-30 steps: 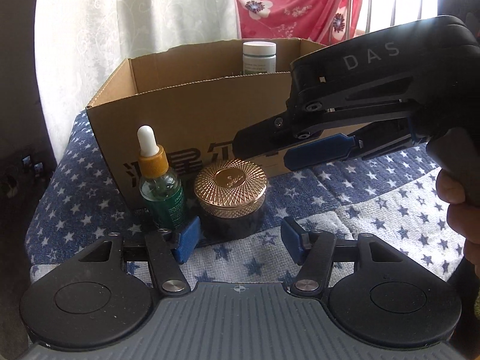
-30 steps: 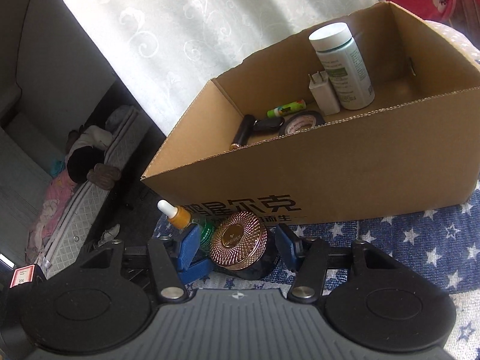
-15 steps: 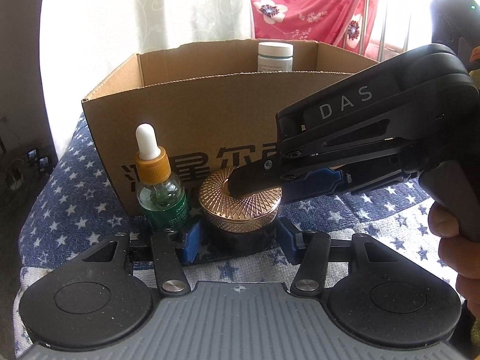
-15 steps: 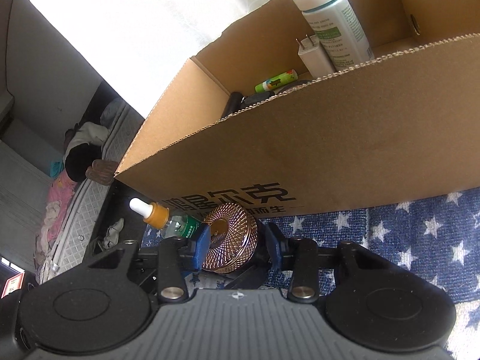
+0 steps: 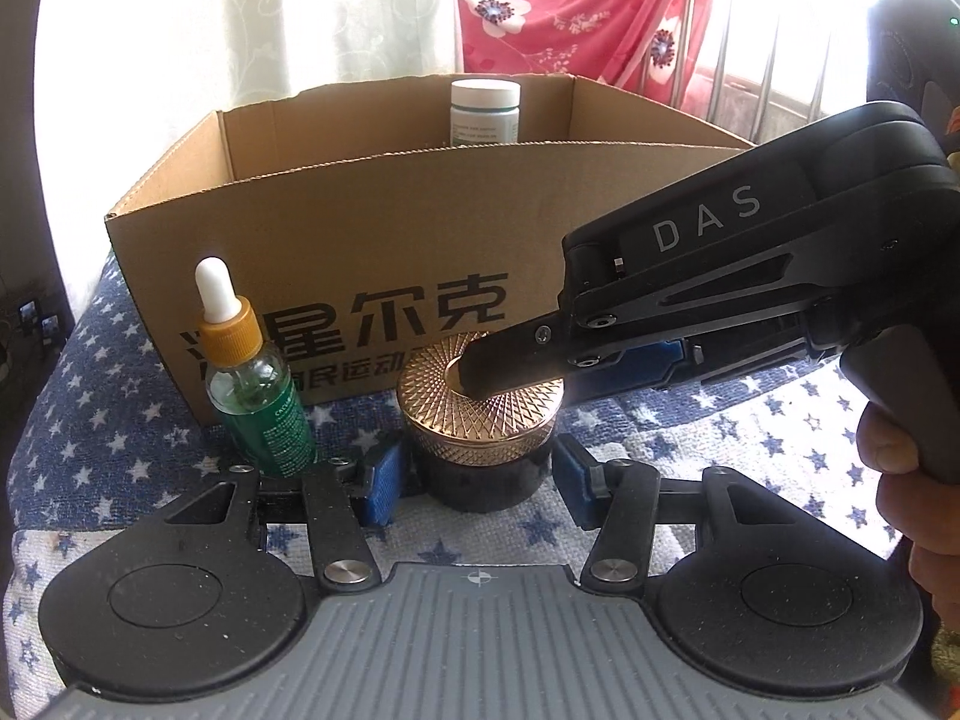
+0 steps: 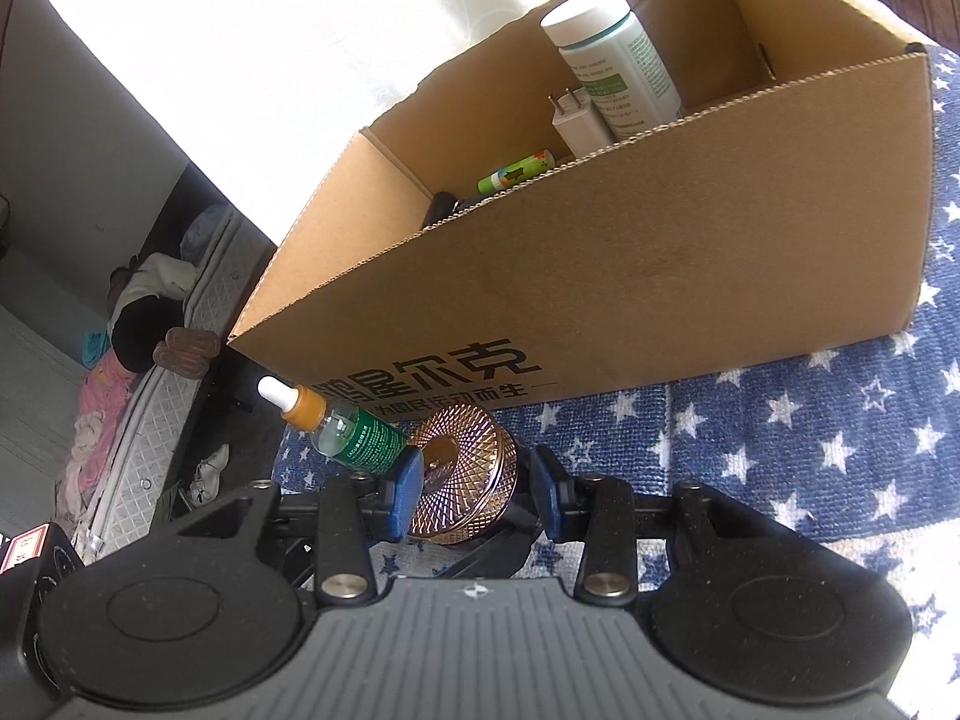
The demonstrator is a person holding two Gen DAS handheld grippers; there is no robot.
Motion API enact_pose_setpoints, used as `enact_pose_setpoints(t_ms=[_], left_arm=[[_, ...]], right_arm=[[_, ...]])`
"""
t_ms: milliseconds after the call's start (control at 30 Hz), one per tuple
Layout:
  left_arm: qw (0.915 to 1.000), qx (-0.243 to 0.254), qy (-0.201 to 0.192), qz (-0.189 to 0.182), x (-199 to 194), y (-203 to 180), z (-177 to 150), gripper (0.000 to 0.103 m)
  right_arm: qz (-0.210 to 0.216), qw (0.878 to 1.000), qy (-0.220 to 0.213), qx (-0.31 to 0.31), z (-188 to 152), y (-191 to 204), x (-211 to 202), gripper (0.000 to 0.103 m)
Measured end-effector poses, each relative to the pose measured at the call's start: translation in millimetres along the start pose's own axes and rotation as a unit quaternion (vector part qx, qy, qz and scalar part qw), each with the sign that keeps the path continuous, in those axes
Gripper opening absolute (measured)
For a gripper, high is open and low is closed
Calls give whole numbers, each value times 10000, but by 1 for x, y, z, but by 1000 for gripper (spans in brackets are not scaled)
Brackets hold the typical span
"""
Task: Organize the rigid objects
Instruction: 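Grasp the rose-gold round jar by its lid with the right gripper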
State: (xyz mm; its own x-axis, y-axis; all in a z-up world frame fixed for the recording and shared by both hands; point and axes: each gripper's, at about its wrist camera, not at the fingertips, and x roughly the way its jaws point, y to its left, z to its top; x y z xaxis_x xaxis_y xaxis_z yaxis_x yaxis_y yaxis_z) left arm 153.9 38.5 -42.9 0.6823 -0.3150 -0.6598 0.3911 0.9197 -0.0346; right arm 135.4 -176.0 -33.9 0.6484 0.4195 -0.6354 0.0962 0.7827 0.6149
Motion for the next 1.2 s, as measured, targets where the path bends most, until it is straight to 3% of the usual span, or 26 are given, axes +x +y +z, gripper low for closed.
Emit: enact_pose_setpoints(t_ms=[167, 367, 1200], left_arm=[[9998, 184, 6, -14, 1, -7, -1, 53], [9998, 73, 109, -139, 4, -2, 5, 54], [9998, 14, 163, -82, 5, -3, 7, 55]], right_arm=[[97, 9996, -17, 248, -1, -11, -1, 42], [127, 9995, -13, 292, 1, -13, 0, 42], [176, 9993, -12, 333, -1, -12, 1, 44]])
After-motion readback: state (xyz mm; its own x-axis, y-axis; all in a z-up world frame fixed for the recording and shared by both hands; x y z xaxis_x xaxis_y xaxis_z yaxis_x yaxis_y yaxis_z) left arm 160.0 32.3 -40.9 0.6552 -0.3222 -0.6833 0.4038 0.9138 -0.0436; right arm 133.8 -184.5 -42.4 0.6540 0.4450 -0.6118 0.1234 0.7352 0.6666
